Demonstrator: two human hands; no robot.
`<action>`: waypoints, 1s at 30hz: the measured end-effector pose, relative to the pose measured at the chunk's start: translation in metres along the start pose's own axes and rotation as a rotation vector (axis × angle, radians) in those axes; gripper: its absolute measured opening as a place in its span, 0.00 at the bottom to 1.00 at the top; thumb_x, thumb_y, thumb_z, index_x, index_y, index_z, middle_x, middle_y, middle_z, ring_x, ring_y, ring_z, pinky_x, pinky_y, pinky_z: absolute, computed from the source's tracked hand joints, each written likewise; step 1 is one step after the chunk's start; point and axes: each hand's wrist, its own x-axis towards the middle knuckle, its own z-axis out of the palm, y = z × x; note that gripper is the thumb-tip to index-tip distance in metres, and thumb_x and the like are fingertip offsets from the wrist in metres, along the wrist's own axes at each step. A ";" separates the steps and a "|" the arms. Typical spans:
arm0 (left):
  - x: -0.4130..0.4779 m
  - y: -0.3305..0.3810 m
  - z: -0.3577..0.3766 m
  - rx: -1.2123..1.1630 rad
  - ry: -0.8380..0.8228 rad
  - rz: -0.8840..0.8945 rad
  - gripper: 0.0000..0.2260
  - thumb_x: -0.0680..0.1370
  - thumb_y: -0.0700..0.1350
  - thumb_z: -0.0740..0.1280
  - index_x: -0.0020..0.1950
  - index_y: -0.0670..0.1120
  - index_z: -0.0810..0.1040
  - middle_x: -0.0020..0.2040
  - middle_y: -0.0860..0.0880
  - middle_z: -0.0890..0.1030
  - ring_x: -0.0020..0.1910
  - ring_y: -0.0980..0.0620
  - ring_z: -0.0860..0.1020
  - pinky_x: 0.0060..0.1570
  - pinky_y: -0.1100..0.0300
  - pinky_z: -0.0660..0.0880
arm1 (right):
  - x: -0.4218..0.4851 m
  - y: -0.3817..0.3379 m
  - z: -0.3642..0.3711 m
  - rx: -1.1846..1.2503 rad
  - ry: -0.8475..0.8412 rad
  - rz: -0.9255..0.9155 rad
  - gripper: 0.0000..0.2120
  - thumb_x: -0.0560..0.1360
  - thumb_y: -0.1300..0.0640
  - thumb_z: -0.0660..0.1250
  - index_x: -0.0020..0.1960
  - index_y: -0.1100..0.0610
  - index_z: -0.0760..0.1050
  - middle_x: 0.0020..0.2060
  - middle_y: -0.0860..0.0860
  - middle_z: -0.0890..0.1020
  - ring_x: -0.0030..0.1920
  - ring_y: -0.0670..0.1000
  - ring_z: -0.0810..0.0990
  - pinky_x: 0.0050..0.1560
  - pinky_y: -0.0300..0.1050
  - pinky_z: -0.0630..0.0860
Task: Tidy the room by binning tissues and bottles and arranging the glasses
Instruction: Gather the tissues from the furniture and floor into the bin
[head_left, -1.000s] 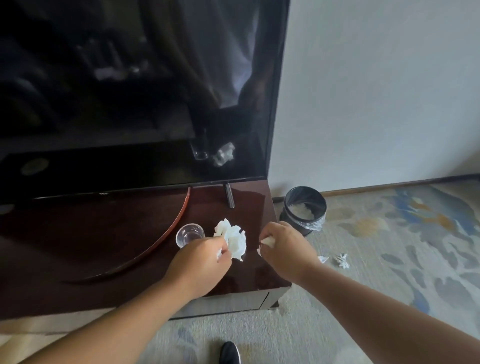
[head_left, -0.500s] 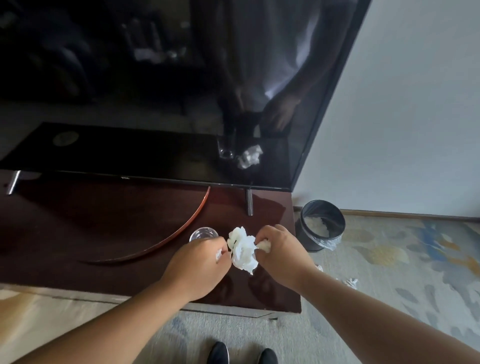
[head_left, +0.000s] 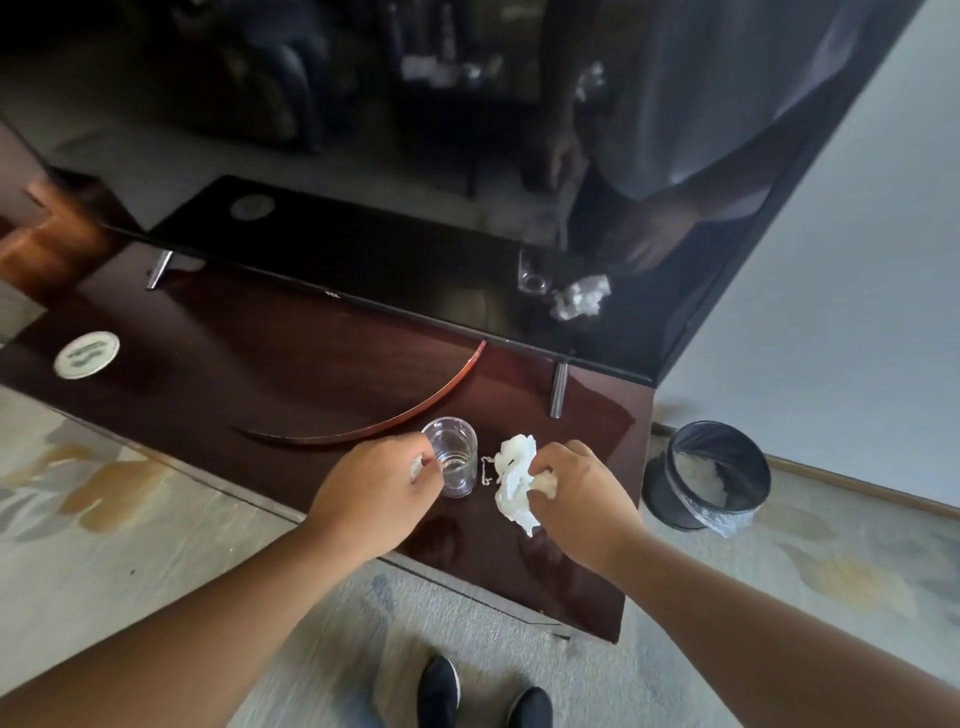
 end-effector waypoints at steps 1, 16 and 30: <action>0.000 -0.002 0.001 -0.007 -0.001 -0.006 0.09 0.76 0.46 0.62 0.35 0.50 0.72 0.26 0.52 0.71 0.28 0.53 0.71 0.30 0.56 0.66 | 0.002 0.000 0.002 -0.001 -0.004 0.004 0.10 0.73 0.57 0.65 0.54 0.51 0.76 0.48 0.46 0.71 0.43 0.48 0.74 0.41 0.40 0.71; 0.004 -0.036 -0.001 -0.102 0.125 -0.079 0.05 0.75 0.43 0.64 0.41 0.47 0.77 0.26 0.53 0.72 0.25 0.57 0.69 0.28 0.64 0.59 | 0.013 -0.005 0.018 0.001 -0.051 0.037 0.10 0.74 0.59 0.65 0.55 0.51 0.76 0.51 0.44 0.69 0.44 0.49 0.74 0.43 0.40 0.71; 0.013 -0.053 0.008 -0.137 0.133 -0.041 0.05 0.75 0.44 0.65 0.40 0.49 0.76 0.33 0.55 0.76 0.32 0.58 0.73 0.32 0.67 0.63 | 0.025 0.008 0.039 -0.109 -0.119 0.008 0.21 0.75 0.64 0.63 0.66 0.50 0.71 0.67 0.45 0.67 0.67 0.50 0.67 0.55 0.33 0.64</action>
